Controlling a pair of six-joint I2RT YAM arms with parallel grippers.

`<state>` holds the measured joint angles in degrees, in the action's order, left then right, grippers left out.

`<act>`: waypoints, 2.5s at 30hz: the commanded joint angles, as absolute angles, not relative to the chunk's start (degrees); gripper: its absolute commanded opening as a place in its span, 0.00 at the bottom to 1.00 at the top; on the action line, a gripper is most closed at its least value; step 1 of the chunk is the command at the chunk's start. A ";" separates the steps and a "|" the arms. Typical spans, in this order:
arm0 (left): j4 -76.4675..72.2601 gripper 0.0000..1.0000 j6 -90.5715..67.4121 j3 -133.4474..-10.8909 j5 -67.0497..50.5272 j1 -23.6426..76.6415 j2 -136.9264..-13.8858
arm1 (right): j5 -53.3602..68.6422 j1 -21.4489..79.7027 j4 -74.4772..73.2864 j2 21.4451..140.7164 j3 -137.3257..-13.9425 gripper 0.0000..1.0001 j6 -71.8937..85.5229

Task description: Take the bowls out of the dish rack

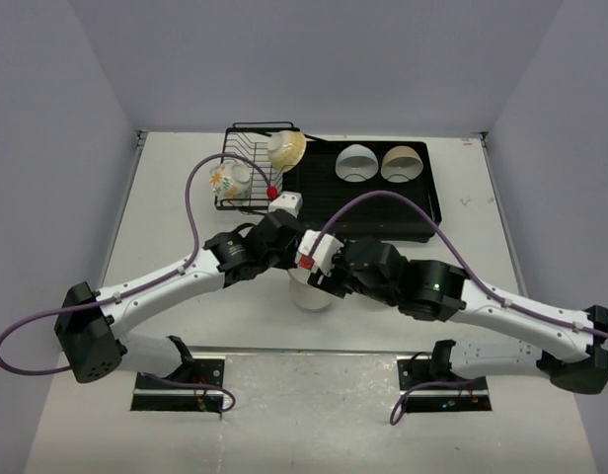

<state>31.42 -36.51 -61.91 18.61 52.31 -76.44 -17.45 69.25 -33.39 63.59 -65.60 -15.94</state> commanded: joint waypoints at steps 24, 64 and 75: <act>8.53 0.00 -40.61 -47.37 13.98 52.21 -77.51 | -13.36 69.17 -24.52 36.39 -52.12 0.80 -3.60; 9.49 0.27 -41.48 -46.05 13.45 52.29 -76.47 | -11.34 69.17 -24.43 35.95 -51.33 0.81 -4.04; 11.07 0.34 -41.84 -47.19 13.36 52.82 -72.69 | -11.16 69.17 -24.52 36.56 -51.33 0.81 -4.13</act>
